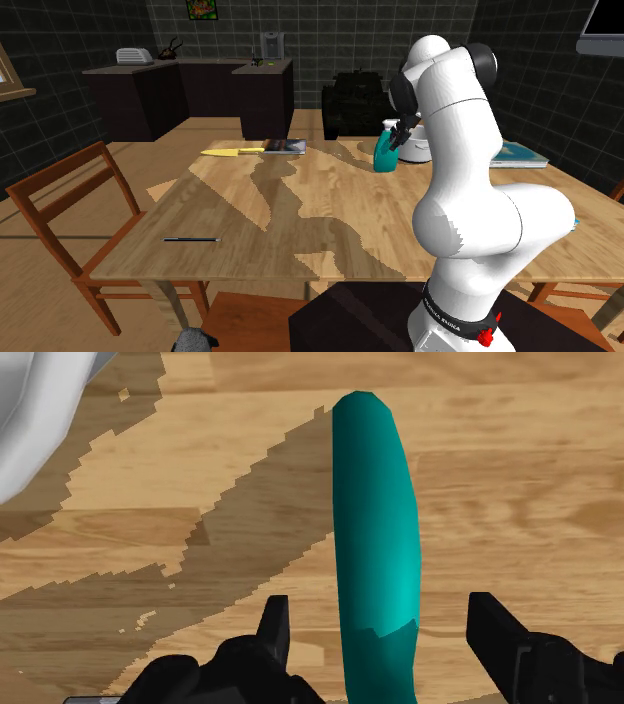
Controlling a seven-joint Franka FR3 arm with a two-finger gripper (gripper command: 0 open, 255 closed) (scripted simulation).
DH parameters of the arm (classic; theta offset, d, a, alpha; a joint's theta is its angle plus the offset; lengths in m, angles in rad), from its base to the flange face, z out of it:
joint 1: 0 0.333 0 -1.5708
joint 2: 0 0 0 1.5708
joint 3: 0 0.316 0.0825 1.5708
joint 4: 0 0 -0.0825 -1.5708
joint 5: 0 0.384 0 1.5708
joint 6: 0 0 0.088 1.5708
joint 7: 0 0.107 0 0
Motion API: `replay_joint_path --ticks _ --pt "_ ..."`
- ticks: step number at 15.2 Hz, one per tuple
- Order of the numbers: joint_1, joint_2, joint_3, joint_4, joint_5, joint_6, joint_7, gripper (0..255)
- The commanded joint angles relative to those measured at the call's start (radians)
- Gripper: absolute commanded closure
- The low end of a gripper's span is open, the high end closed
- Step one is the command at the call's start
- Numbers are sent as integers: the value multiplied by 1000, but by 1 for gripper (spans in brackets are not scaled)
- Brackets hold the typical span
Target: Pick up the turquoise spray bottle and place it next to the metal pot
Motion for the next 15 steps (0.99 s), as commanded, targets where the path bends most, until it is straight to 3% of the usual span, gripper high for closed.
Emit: replay_joint_path --ticks 1,4,8,15 --pt "0 0 0 0 0 0 0 0" --pt "0 0 0 0 0 0 0 0" --pt "-53 -13 -14 92 -22 -96 27 0" --pt "-53 -13 -14 92 -22 -96 27 0"
